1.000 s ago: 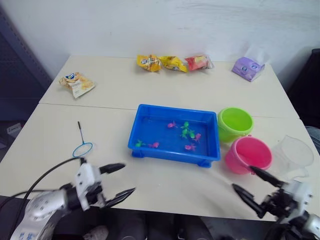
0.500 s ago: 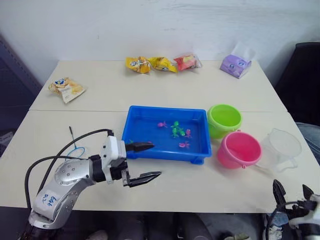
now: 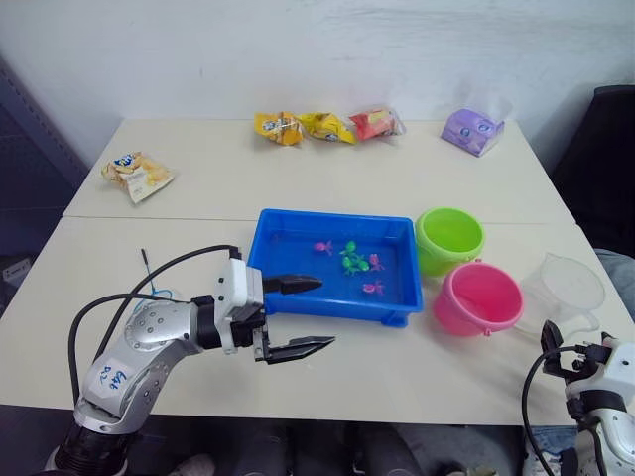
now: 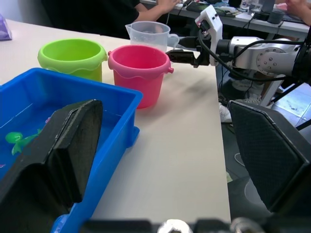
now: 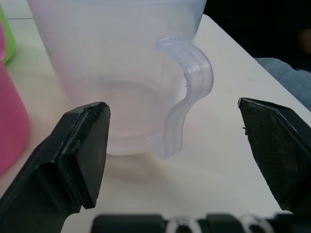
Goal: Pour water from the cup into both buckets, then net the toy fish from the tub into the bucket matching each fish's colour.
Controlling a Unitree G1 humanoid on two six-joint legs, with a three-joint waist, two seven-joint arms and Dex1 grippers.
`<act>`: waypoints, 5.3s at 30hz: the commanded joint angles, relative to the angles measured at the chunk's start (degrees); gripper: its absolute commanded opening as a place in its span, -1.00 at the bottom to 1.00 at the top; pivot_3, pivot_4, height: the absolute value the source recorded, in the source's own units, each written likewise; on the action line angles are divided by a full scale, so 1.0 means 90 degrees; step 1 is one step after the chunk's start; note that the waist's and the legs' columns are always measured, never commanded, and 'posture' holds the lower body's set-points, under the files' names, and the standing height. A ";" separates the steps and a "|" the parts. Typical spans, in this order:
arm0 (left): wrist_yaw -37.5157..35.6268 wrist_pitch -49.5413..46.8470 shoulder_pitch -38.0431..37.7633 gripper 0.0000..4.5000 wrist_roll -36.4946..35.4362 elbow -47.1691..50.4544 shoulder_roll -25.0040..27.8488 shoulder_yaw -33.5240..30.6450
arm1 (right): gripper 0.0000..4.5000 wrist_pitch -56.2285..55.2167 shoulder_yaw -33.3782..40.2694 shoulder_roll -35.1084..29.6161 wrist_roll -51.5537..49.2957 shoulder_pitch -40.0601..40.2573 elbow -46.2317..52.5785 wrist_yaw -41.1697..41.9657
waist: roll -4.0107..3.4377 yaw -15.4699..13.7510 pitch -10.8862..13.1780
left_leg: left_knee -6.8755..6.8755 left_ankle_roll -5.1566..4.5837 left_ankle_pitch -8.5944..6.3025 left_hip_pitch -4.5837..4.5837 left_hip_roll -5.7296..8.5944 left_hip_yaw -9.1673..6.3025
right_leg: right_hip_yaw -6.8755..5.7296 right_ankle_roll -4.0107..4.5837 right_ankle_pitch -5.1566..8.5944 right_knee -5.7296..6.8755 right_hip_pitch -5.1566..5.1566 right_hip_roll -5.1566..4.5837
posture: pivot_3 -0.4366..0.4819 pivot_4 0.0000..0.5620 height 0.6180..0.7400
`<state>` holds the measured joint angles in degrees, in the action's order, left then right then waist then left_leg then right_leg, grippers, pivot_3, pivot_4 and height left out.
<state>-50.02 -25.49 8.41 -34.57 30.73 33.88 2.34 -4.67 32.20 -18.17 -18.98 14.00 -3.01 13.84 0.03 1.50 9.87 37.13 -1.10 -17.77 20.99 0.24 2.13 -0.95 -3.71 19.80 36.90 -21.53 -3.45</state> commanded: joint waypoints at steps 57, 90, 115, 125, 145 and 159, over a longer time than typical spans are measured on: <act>0.0304 0.0019 0.0316 1.00 0.0429 0.0094 -0.0135 0.0352 | -0.98 0.1036 0.1018 -0.0315 -0.1664 -0.2451 -0.0921 -0.0994 | -0.0003 0.0004 0.0005 | -0.0003 -0.0001 0.0011 0.0008 0.0000 0.0000 | 0.0001 -0.0007 -0.0003 -0.0001 -0.0002 0.0005 | -0.05 -0.47 1.00; -0.0755 0.1642 0.1228 1.00 0.1261 -0.1945 -0.1151 0.1016 | -0.98 0.0225 0.0560 -0.2465 0.0980 -0.0364 0.1995 0.0691 | 0.0002 -0.0017 0.0032 | -0.0005 0.0031 0.0030 0.0014 0.0002 0.0003 | 0.0007 -0.0028 -0.0002 -0.0012 -0.0004 0.0013 | -0.05 -0.47 1.00; -0.0519 0.1719 0.1195 1.00 0.1347 -0.2091 -0.1279 0.0997 | -0.98 -0.1810 0.0337 -0.2685 0.2791 -0.0425 0.1380 0.0672 | 0.0003 -0.0012 0.0032 | -0.0003 0.0032 0.0031 0.0012 0.0002 0.0003 | 0.0007 -0.0028 -0.0002 -0.0010 -0.0004 0.0012 | -0.05 -0.47 1.00; -0.0520 0.1756 0.1239 1.00 0.1379 -0.2157 -0.1288 0.0957 | -0.98 -0.2265 0.0334 -0.2701 0.3330 -0.0623 0.1404 0.0297 | 0.0003 -0.0016 0.0032 | -0.0002 0.0036 0.0033 0.0011 0.0002 0.0003 | 0.0007 -0.0028 -0.0002 -0.0008 -0.0004 0.0013 | -0.05 -0.47 1.00; -0.0430 0.1828 0.1382 1.00 0.1326 -0.2322 -0.1420 0.0743 | -0.98 -0.2809 0.0160 -0.2544 0.3103 -0.0769 0.0481 -0.0045 | 0.0005 -0.0004 0.0033 | 0.0001 0.0041 0.0039 0.0009 0.0002 0.0004 | 0.0007 -0.0028 -0.0002 -0.0004 -0.0003 0.0014 | -0.05 -0.47 1.00; -0.0401 0.1811 0.1584 1.00 0.1223 -0.2667 -0.1095 0.0166 | -0.98 0.0959 0.0618 -0.1885 -0.0828 -0.0912 0.1597 0.0489 | 0.0003 0.0000 0.0032 | 0.0000 0.0034 0.0040 0.0011 0.0001 0.0002 | 0.0006 -0.0027 -0.0002 -0.0003 -0.0002 0.0009 | -0.05 -0.47 1.00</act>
<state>-53.72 -9.43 22.14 -22.44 6.00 23.66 5.11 -1.24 35.67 -34.87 -21.09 6.71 8.02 18.83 0.06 1.50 10.16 37.12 -0.80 -17.41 21.08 0.25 2.15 -0.90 -3.96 19.79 36.88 -21.55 -3.37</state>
